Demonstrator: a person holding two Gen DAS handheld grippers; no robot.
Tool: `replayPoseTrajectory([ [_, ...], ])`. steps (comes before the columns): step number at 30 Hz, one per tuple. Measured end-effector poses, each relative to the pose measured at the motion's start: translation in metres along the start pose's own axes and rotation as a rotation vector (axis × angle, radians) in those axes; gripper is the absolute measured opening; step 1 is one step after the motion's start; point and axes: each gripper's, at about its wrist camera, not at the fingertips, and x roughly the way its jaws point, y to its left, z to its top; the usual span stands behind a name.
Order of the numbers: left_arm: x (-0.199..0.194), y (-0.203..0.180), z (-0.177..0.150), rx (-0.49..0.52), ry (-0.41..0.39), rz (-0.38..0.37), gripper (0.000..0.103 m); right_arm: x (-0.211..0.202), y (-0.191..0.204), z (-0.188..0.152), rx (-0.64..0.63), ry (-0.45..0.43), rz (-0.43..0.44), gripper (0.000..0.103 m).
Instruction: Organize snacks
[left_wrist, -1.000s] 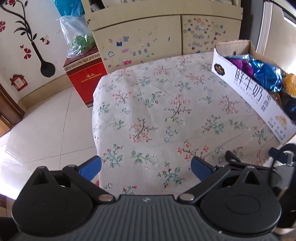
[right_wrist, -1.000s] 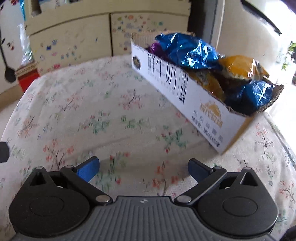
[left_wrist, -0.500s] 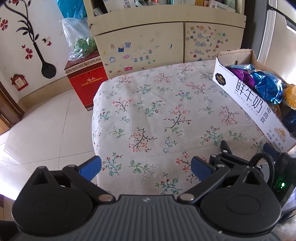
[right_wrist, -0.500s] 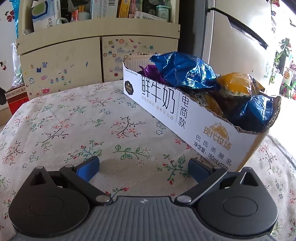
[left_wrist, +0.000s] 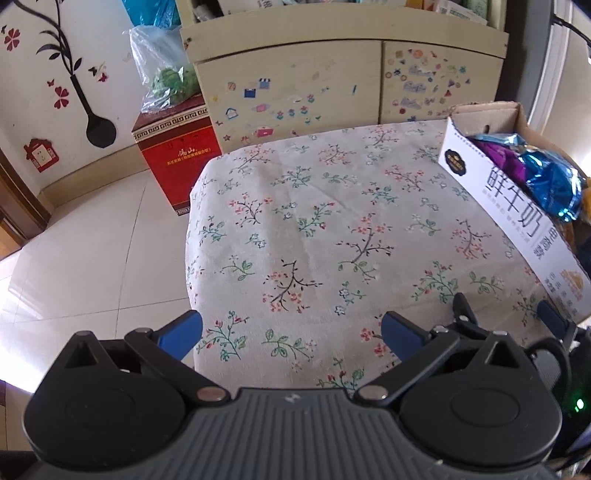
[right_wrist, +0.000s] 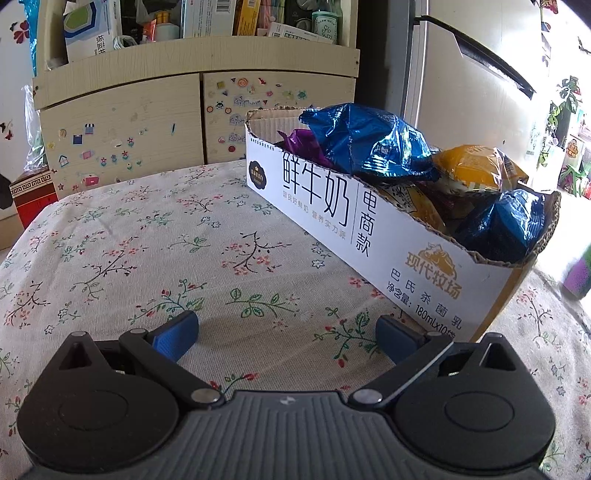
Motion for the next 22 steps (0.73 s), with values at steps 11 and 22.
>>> replayPoseTrajectory([
  [11,0.035,0.002,0.001,-0.004,0.050,0.027,0.102,0.000,0.000,0.000,0.001,0.001,0.000,0.103],
  [22,0.056,-0.001,0.000,-0.015,0.079,0.030,0.102,-0.001,0.000,0.000,0.000,0.000,0.000,0.103],
])
